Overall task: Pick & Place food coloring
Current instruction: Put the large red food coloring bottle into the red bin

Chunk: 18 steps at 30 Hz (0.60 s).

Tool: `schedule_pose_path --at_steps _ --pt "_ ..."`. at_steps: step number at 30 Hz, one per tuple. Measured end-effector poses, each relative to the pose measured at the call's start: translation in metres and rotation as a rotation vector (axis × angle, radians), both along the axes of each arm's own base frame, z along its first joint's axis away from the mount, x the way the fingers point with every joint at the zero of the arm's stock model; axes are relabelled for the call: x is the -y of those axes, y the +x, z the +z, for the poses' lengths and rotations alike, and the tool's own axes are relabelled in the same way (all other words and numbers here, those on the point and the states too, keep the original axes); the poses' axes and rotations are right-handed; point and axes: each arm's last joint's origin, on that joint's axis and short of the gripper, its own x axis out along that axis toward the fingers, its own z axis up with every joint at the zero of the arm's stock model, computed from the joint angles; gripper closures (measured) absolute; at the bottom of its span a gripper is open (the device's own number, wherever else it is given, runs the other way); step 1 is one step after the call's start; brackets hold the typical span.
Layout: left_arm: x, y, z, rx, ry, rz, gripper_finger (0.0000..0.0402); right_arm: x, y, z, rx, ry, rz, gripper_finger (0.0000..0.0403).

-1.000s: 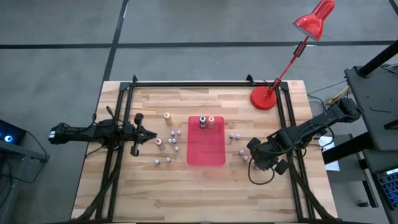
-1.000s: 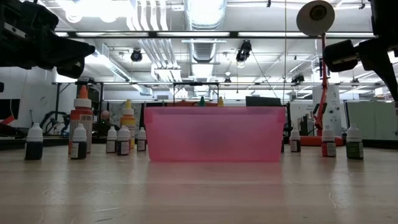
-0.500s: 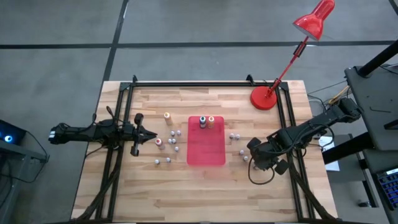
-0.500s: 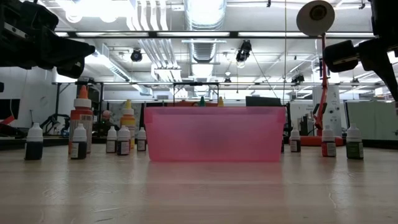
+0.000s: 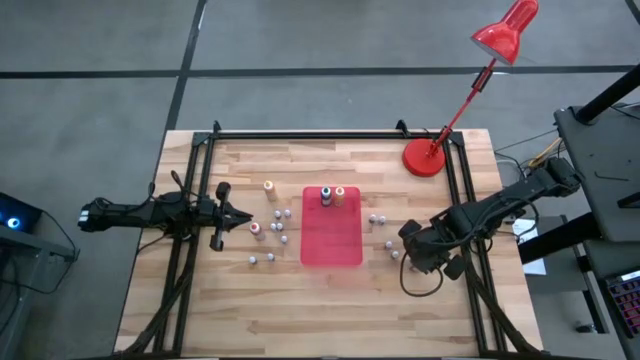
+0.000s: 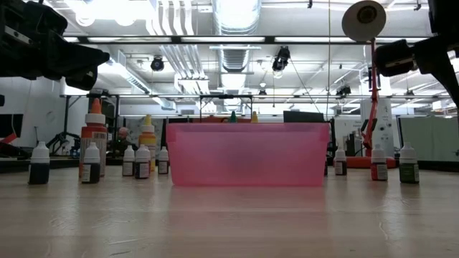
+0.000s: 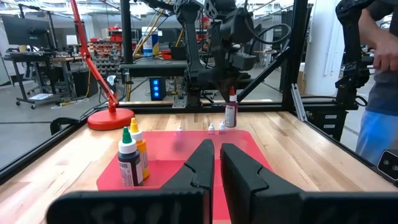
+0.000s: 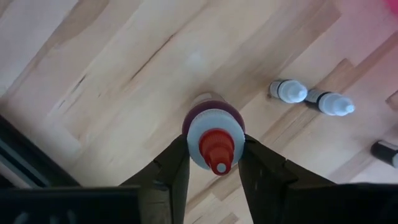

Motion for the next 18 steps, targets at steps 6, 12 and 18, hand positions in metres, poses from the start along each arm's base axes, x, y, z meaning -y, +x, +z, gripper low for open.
schedule_pose_path --at_steps 6,12,18 --pt "0.0000 0.0000 0.0000 0.000 0.000 0.000 0.0399 -0.0003 0.0010 0.0030 0.010 0.003 0.004 0.0293" --pt "0.0000 0.0000 0.0000 0.000 0.000 0.000 0.0399 -0.0002 0.0009 0.0030 0.008 0.002 0.003 0.0293" --pt "0.0000 0.0000 0.0000 0.000 0.000 0.000 0.0399 0.0029 0.0035 0.0071 0.014 0.005 -0.016 0.0293"
